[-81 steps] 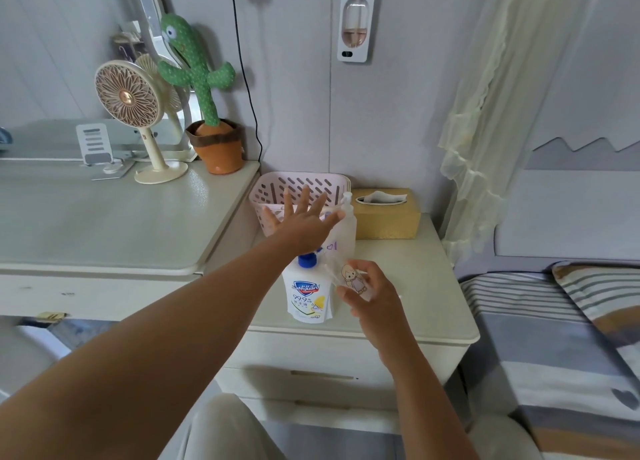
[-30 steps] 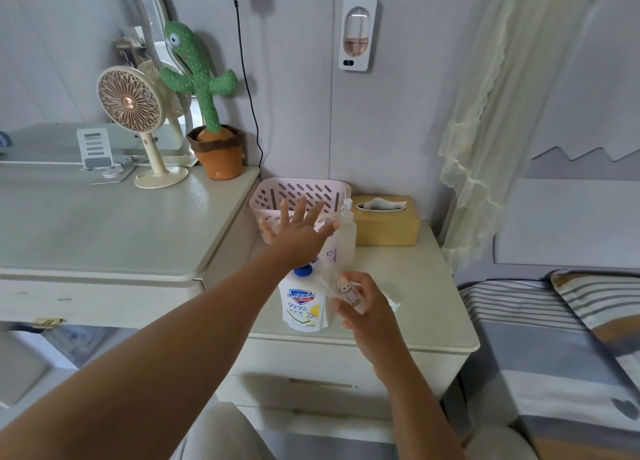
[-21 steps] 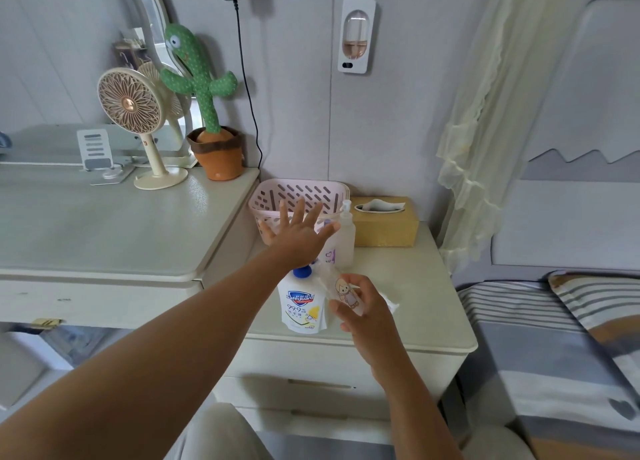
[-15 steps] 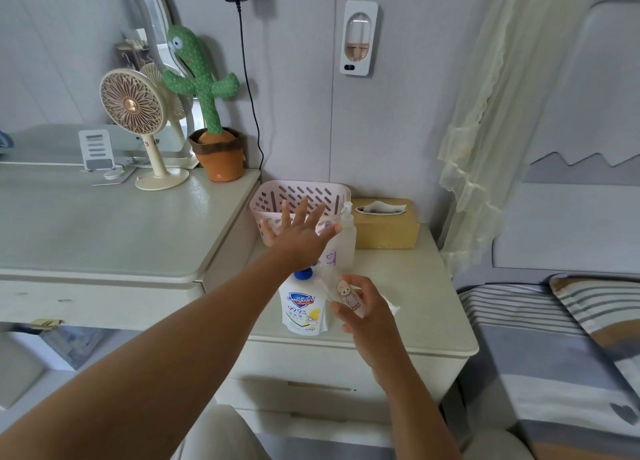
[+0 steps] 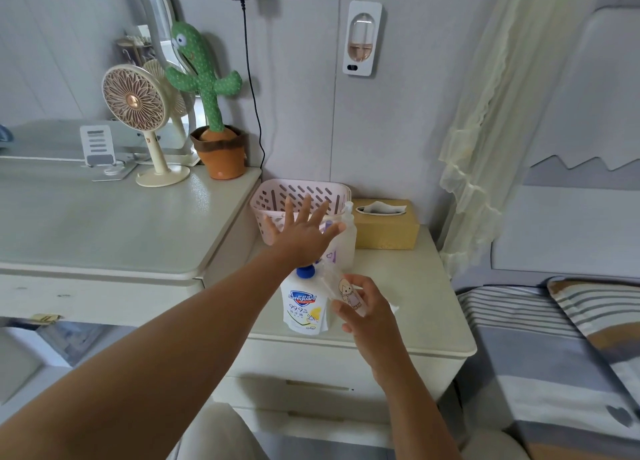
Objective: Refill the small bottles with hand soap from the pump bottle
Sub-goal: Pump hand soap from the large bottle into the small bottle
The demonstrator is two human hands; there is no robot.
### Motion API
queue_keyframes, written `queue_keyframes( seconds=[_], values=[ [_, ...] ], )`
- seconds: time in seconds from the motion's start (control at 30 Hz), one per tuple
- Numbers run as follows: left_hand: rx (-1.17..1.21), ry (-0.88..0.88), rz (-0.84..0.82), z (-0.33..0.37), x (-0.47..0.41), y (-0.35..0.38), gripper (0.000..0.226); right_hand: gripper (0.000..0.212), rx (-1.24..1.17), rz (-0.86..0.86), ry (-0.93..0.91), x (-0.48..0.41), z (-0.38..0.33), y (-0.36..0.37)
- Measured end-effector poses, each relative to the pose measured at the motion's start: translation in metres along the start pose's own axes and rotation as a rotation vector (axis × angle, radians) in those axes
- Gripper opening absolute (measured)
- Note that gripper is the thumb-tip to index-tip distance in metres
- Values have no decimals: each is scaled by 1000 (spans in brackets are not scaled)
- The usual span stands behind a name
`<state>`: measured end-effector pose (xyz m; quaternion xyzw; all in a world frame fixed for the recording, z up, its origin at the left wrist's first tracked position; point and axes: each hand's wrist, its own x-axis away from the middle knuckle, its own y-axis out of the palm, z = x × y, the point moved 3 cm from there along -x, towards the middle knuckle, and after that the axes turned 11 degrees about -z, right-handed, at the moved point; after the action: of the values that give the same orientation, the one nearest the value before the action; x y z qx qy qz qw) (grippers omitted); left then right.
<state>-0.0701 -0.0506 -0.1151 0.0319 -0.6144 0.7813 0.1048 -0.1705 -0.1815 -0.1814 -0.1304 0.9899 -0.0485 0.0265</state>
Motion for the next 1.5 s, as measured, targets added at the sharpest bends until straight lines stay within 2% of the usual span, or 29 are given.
queue_keyframes(
  seconds=[0.13,0.43,0.6,0.7,0.8,1.03,1.27,1.43,1.5],
  values=[
    [117,-61,17,-12,-11,12,68,32,-10,-2,14,-3,6,3],
    [-35,-25,6,-9,-14,2,65,31,12,-11,-11,-5,-2,-3],
    [75,-36,20,-12,-9,10,63,33,13,-15,-4,-5,3,1],
    [-1,-37,-16,-10,-5,12,58,34,14,-8,8,-4,7,4],
    [45,-50,-13,-10,-4,7,64,33,10,-17,13,-3,5,4],
    [-19,2,-27,2,9,-6,57,33,-3,-26,-4,-3,1,3],
    [126,-77,-74,-8,2,7,63,33,-11,-17,11,-2,4,5],
    [-22,31,-107,12,25,-14,51,33,-4,-25,7,-3,-2,2],
    [7,43,-119,15,29,-18,51,33,4,-21,5,-4,-2,1]
  ],
)
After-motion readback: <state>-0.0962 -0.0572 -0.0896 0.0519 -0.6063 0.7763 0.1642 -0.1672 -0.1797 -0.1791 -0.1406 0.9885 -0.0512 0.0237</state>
